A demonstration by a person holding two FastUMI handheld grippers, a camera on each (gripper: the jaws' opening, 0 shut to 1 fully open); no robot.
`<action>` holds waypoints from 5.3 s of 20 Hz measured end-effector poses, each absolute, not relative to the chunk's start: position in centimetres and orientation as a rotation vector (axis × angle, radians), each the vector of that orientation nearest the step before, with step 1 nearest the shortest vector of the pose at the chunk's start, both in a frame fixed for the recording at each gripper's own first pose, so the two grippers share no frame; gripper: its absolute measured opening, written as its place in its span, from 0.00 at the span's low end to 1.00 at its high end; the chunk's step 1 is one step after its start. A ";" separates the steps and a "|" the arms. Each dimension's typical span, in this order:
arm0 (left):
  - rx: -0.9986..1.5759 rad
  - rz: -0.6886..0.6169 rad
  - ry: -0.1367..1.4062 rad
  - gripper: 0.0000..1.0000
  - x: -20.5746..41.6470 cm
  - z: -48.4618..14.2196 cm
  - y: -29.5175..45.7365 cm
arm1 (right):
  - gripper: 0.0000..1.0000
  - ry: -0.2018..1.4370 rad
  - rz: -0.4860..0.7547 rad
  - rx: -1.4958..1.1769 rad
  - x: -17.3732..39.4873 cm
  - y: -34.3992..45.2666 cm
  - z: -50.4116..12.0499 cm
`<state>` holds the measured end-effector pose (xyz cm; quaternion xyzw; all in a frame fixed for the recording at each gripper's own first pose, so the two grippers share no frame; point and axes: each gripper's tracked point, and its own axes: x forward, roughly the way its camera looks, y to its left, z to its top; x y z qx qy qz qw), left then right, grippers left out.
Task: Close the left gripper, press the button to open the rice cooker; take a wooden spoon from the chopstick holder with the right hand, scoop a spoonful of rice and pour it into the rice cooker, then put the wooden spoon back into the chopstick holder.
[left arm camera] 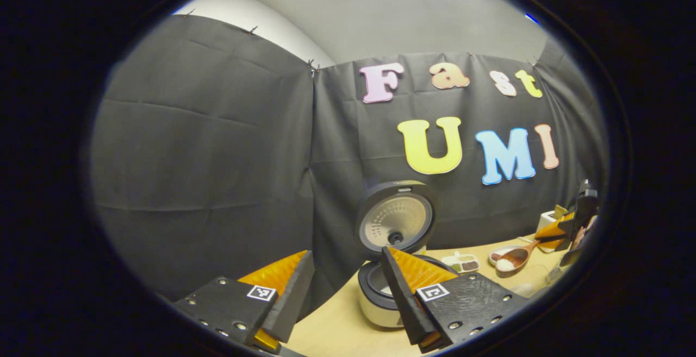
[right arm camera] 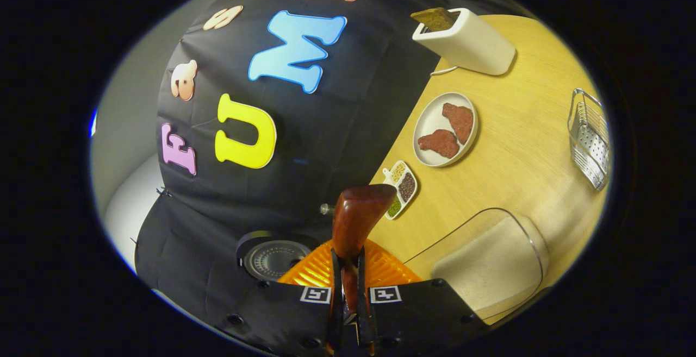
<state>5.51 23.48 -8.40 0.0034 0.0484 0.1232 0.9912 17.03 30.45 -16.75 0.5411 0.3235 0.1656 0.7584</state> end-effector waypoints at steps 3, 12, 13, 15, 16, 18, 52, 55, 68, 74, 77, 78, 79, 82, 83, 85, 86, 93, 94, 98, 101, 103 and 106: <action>0.000 0.263 0.102 0.77 5.2 -8.8 24.3 | 0.12 0.699 0.412 1.173 17.9 33.4 -15.3; -0.027 0.327 0.124 0.77 3.7 -10.7 27.4 | 0.12 0.674 0.551 1.044 19.5 43.6 -13.1; -0.030 0.337 0.128 0.77 3.7 -10.8 27.8 | 0.12 0.673 0.560 1.021 19.7 44.7 -13.3; -0.034 0.358 0.136 0.77 3.1 -11.2 28.6 | 0.12 0.668 0.579 0.968 19.9 47.1 -13.8; -0.037 0.368 0.139 0.76 2.8 -11.4 29.0 | 0.12 0.663 0.589 0.937 20.0 48.3 -13.9; -0.039 0.385 0.142 0.77 2.4 -11.7 29.7 | 0.12 0.649 0.609 0.859 20.1 50.1 -14.7; -0.045 0.426 0.151 0.78 1.5 -11.9 29.9 | 0.12 -0.045 0.897 -0.526 13.9 57.7 -14.2; -0.045 0.418 0.144 0.78 1.7 -11.4 29.7 | 0.12 0.036 0.902 -0.431 14.4 57.7 -14.9; -0.040 0.350 0.113 0.78 4.3 -10.2 27.8 | 0.12 0.499 0.782 0.447 17.9 51.4 -12.1; -0.036 0.272 0.078 0.77 7.3 -8.7 25.1 | 0.12 0.458 0.670 0.574 19.9 43.8 -8.5; -0.042 0.232 0.062 0.77 8.8 -8.0 23.4 | 0.12 0.420 0.609 0.566 20.9 39.6 -8.1; -0.040 0.220 0.059 0.77 9.3 -7.9 22.9 | 0.12 0.408 0.587 0.558 21.0 38.2 -8.2; -0.040 0.208 0.055 0.77 9.7 -7.8 22.4 | 0.12 0.398 0.563 0.553 21.2 36.7 -8.3; -0.046 0.176 0.043 0.77 10.7 -7.3 20.5 | 0.12 0.377 0.499 0.550 21.7 32.3 -8.3; -0.050 0.167 0.041 0.77 11.0 -7.0 20.0 | 0.12 0.372 0.479 0.552 21.8 30.8 -8.3; -0.056 0.146 0.038 0.77 11.7 -6.8 18.9 | 0.12 0.363 0.433 0.550 21.7 27.8 -8.5; -0.056 0.137 0.037 0.78 12.0 -6.8 18.3 | 0.12 0.358 0.409 0.545 21.5 26.2 -8.6; -0.057 0.072 0.029 0.77 13.9 -5.7 14.0 | 0.12 0.359 0.222 0.515 21.0 15.5 -11.4; -0.056 0.064 0.027 0.77 14.1 -5.6 13.4 | 0.12 0.359 0.198 0.508 20.8 14.1 -11.8; -0.060 0.041 0.021 0.77 14.5 -4.9 11.6 | 0.12 0.358 0.119 0.461 19.2 9.5 -12.5; -0.070 0.032 0.022 0.77 14.7 -4.8 10.8 | 0.12 0.361 0.078 0.429 18.5 6.9 -13.6; -0.065 0.024 0.021 0.77 14.6 -4.5 10.1 | 0.12 0.374 0.052 0.391 17.9 5.4 -14.8; -0.054 0.013 0.024 0.77 14.5 -4.3 9.2 | 0.12 0.409 0.023 0.355 16.9 3.7 -17.0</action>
